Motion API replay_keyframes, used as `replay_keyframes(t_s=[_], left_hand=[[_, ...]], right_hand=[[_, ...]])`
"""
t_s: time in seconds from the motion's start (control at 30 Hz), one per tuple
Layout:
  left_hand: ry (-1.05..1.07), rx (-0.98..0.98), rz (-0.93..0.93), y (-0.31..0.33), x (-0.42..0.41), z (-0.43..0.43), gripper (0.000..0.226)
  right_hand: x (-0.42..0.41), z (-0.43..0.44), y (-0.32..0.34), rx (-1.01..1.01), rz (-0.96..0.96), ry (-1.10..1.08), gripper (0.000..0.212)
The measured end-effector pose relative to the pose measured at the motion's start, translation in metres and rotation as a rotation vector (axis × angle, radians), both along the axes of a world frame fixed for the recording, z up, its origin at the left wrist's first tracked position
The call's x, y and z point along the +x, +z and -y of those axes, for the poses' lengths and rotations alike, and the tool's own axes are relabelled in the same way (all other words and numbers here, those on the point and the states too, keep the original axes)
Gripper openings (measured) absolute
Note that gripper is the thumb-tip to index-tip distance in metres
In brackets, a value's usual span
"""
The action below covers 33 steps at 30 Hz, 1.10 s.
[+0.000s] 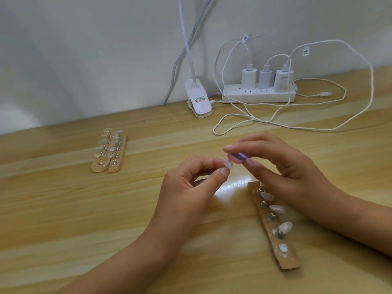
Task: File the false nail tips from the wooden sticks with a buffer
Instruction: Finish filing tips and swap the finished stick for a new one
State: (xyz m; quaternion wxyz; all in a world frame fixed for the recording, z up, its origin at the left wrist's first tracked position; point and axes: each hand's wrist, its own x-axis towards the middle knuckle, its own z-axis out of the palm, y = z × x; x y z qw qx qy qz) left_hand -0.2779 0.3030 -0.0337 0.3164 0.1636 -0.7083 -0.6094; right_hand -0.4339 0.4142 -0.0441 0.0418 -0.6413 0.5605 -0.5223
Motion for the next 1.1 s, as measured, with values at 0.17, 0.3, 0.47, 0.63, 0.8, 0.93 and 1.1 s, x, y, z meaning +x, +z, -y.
replay_keyframes(t_s=[0.17,0.3,0.47,0.63,0.8,0.93,1.1], left_hand=[[-0.004,-0.027,0.001,-0.0005,0.0002,0.0002,0.007],[-0.018,-0.056,0.005,-0.0016,-0.0003,0.0001,0.012],[-0.005,-0.050,0.005,-0.0016,0.0002,0.0018,0.011],[0.009,-0.022,0.008,-0.0024,-0.0006,0.0020,0.009],[0.005,-0.030,0.004,-0.0032,-0.0007,0.0018,0.012],[-0.014,-0.073,0.012,-0.0031,-0.0006,0.0012,0.014],[-0.011,-0.078,0.024,-0.0042,-0.0014,0.0013,0.016]], right_hand=[[0.0021,0.0001,-0.0020,-0.027,0.115,0.077,0.030],[0.0000,0.0007,-0.0021,-0.033,0.122,0.073,0.032],[0.0025,-0.0010,-0.0006,-0.033,0.137,0.083,0.029],[0.0022,-0.0005,-0.0004,-0.014,0.105,0.063,0.029],[-0.0005,-0.0003,-0.0006,0.010,-0.023,0.021,0.031],[-0.0018,-0.0002,-0.0003,-0.003,-0.074,-0.009,0.030],[-0.0019,0.0000,0.0009,-0.003,-0.098,-0.021,0.033]])
